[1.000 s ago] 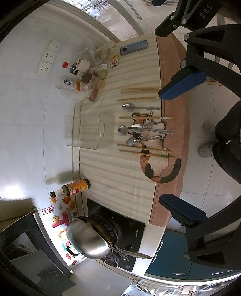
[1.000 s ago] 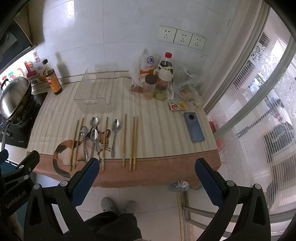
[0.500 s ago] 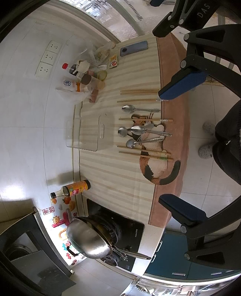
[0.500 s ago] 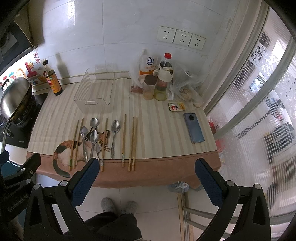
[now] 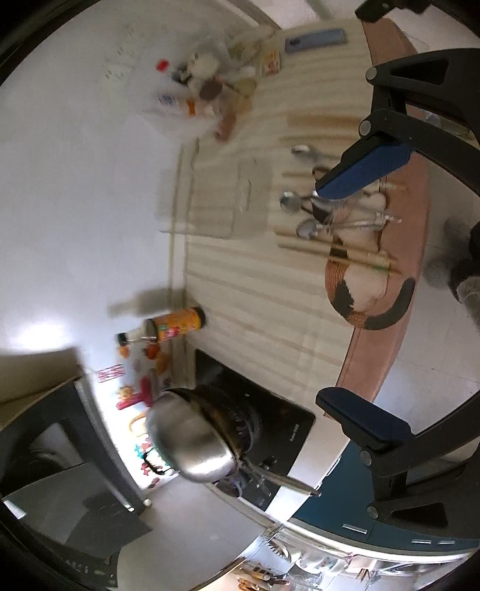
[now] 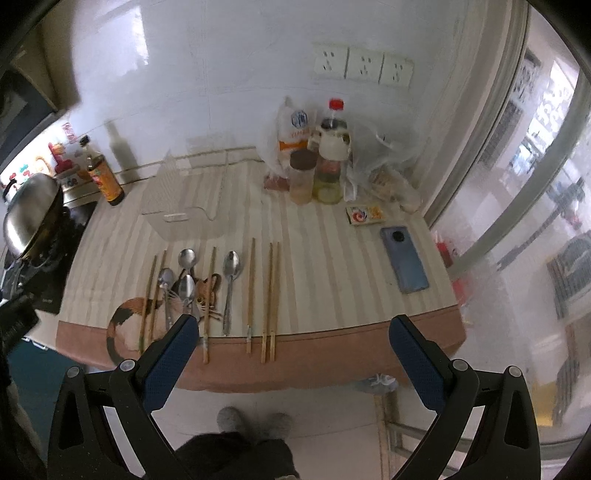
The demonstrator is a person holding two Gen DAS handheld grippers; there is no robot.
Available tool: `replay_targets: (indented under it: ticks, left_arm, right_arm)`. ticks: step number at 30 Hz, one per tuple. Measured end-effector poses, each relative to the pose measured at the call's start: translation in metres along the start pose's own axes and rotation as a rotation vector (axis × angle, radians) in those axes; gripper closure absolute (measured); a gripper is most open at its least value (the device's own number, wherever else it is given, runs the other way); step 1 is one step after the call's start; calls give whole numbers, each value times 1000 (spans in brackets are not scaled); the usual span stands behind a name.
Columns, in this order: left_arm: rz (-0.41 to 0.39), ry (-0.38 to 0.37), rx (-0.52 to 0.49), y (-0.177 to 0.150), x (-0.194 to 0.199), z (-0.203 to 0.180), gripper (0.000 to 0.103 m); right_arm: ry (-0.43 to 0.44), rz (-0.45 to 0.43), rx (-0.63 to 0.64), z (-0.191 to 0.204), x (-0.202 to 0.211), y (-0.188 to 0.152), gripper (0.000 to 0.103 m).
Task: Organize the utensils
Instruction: 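Grasp a wooden chopstick with the left tool while the right tool grasps another chopstick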
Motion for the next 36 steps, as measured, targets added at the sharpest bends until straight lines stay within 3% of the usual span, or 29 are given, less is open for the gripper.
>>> replay_targets:
  ticks: [2,7,8,12,14,17,23,25,28,30,33,36]
  left_arm:
    - [42,5,-9,-1,-28,5,0]
    - [220,-31,-53,-16,-117,9,1]
    - [266,-50,-61,-20,-135,8,4]
    - [431,-142,-93,-41,-196,-5,35]
    - [476,-170,-113,-48,-219,-14,41]
    - [526,-205,-132,-56,-245,-25,43]
    - [529,-233,-107,-56,-257,-21,60]
    - [515,-234,-109,-52,-253,-17,79]
    - [514,-235,-112,-48,-250,-12,95]
    - [518,-242,-98,-46,-256,-6,97]
    - [534,-243,-63,-38,-263,11,98]
    - [551,-265,-29,-41,-264,31,98]
  right_arm:
    - [6,33,-25,-2,-25,0,3]
    - [32,127,-79,-7,-94,-4,25]
    - [31,150,-86,-7,-106,-6,31]
    - [21,242,-124,-6,-162,-14,48]
    - [26,292,-145,-6,-188,-18,55]
    - [30,356,-157,-3,-224,-21,55]
    - [41,428,-159,3,-265,-21,55]
    - [33,444,-152,6,-280,-20,55]
    - [34,467,-156,9,-298,-20,60]
    - [54,453,-177,9,-304,-19,73]
    - [9,470,-180,6,-310,-22,93]
    - [-47,494,-148,4,-310,-30,96]
Point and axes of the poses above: each gripper's, at about its wrist camera, not at the fingertips, and x roughly against the way its jaws point, z to its left, y to its top, the point moved 2 cm from there along -x, roughly the way its jaws point, and after that the axes turned 3 degrees about -x, right-handed, at the moved point
